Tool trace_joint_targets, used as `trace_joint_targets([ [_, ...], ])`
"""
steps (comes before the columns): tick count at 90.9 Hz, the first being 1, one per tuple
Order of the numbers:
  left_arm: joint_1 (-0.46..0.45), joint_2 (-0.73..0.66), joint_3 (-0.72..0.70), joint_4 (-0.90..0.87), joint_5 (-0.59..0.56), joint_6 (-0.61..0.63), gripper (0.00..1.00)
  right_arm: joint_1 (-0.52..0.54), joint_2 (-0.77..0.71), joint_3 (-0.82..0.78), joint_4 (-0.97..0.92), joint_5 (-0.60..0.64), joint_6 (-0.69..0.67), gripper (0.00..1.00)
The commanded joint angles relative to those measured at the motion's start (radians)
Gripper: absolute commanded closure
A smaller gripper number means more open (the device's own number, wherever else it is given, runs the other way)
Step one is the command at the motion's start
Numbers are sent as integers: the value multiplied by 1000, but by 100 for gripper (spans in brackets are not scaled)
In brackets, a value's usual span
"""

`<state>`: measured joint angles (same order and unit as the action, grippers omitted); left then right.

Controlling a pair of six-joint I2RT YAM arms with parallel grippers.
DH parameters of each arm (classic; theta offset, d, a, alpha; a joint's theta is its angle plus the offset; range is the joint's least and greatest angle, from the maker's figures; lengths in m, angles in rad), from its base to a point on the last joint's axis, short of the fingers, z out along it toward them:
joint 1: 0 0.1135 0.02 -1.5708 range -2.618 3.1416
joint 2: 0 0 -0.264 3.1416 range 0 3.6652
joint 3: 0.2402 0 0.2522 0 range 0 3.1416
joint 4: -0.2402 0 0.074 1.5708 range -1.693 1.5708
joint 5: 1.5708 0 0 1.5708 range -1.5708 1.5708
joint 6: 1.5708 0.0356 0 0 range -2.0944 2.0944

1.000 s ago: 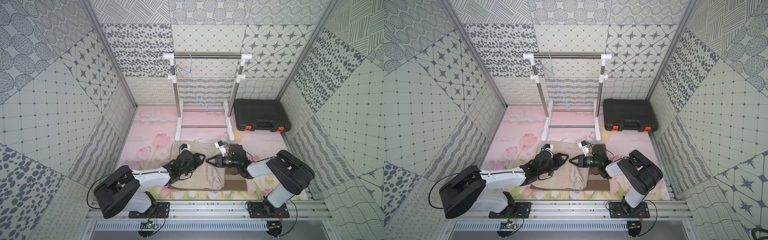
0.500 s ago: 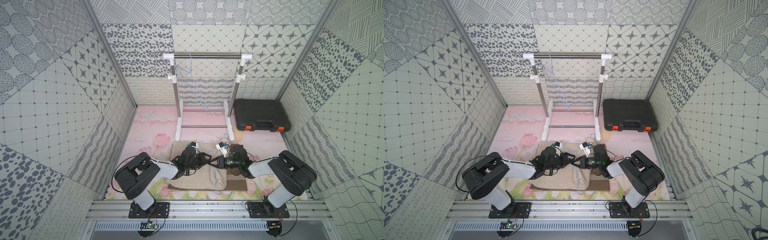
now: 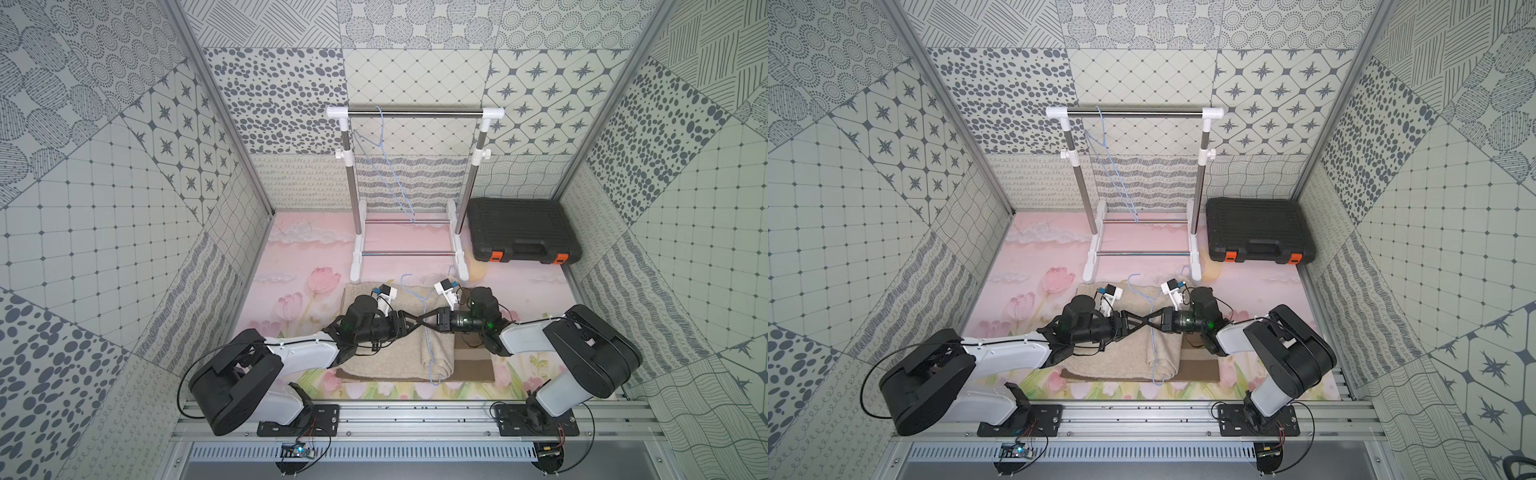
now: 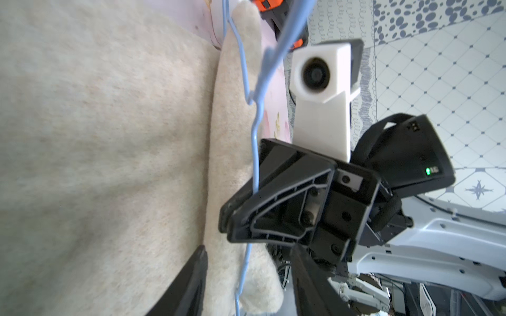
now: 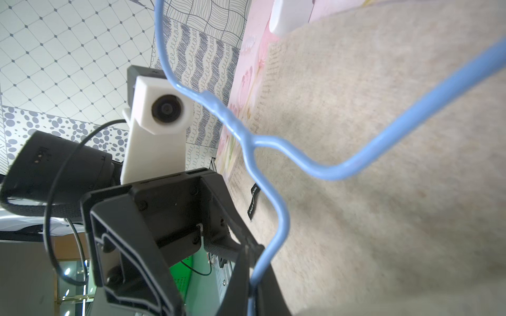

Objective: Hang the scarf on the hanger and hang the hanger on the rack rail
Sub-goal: Pick up the hanger at the center of the board.

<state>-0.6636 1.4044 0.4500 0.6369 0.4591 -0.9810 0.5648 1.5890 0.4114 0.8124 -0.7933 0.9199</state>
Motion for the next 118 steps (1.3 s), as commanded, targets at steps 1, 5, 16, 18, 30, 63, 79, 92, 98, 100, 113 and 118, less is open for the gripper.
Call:
trace_joint_targets([
  [1,5,32,51,-161,217,134,50,-23,-38,-11,33,22,19,100],
  [5,3,49,61,-173,228,143,49,-28,-42,-12,25,15,18,100],
  [16,-6,100,89,-188,265,161,48,-35,-39,-14,22,7,16,100],
  [18,-8,112,98,-195,271,165,48,-35,-36,-14,22,6,16,100],
  [30,-18,174,127,-204,289,175,47,-37,-33,-14,19,3,18,100],
  [63,19,145,15,-69,181,118,48,-37,-40,-11,-1,1,14,100],
  [79,33,205,9,26,175,57,48,-39,-42,-14,4,-2,16,100],
  [92,33,265,29,126,157,6,48,-39,-59,-17,-2,3,17,100],
  [98,33,275,33,168,137,-22,48,-40,-64,-18,-5,3,17,100],
  [100,33,276,34,176,131,-31,48,-41,-64,-19,-5,3,17,100],
  [113,33,281,18,275,78,-94,49,-40,-64,-18,-5,1,18,100],
  [118,33,276,18,289,71,-109,49,-40,-64,-18,-5,2,17,100],
])
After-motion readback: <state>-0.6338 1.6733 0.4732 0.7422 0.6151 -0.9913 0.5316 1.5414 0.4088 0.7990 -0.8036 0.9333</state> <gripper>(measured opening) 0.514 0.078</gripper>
